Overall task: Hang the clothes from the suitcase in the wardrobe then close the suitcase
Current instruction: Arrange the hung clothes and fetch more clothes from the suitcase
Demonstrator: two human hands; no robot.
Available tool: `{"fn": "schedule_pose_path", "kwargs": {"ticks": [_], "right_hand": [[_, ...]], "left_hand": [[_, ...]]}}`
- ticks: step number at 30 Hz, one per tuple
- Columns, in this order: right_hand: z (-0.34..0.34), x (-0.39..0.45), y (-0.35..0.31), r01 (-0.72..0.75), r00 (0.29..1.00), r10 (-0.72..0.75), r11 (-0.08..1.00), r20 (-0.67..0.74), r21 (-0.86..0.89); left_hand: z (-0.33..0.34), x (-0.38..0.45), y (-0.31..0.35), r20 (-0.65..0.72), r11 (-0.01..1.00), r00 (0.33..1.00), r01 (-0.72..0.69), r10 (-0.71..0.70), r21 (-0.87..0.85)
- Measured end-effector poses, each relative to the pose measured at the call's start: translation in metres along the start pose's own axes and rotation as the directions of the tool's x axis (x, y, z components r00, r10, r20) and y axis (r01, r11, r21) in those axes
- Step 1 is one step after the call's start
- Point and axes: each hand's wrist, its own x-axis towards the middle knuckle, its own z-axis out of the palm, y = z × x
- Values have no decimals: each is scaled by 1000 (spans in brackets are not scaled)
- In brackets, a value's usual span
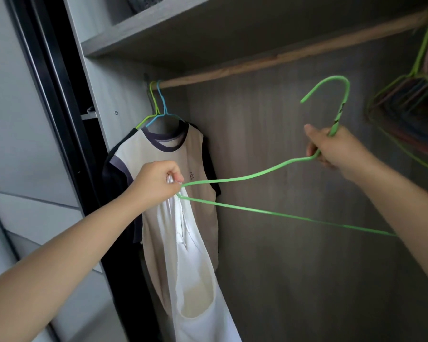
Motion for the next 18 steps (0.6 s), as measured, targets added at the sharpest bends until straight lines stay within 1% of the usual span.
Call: {"fn": "schedule_pose_path", "kwargs": {"ticks": [2,5,9,11,13,14,15,17,18], "right_hand": [[5,-4,-3,6,1000,-6,998,-5,-57],[21,-18,-5,24,1000,-26,991,-12,-130],[45,-36,-5,4,999,3,988,43,-153],[58,-44,-1,-23,999,28,990,38,-137],[68,-48,6,-38,999,39,997,7,-70],[69,-49,11,-63,998,63,998,-21,4],[70,-49,15,-87,995,92,991,-47,101],[67,-48,21,-90,989,119,952,-85,292],[64,-48,22,-74,988,117,933,-102,353]], "left_hand": [[6,-1,7,-56,1000,998,-14,15,19],[16,0,18,-69,997,996,-46,50,63],[28,7,34,-90,996,992,-87,88,14],[37,9,44,-101,992,987,-128,126,-11],[46,8,51,-113,973,970,-224,216,-60],[50,6,55,-110,950,951,-298,288,-91],[52,5,55,-99,919,924,-378,368,-114],[49,5,55,-49,853,861,-507,506,-124],[46,9,53,-32,821,824,-567,566,-70]]}}
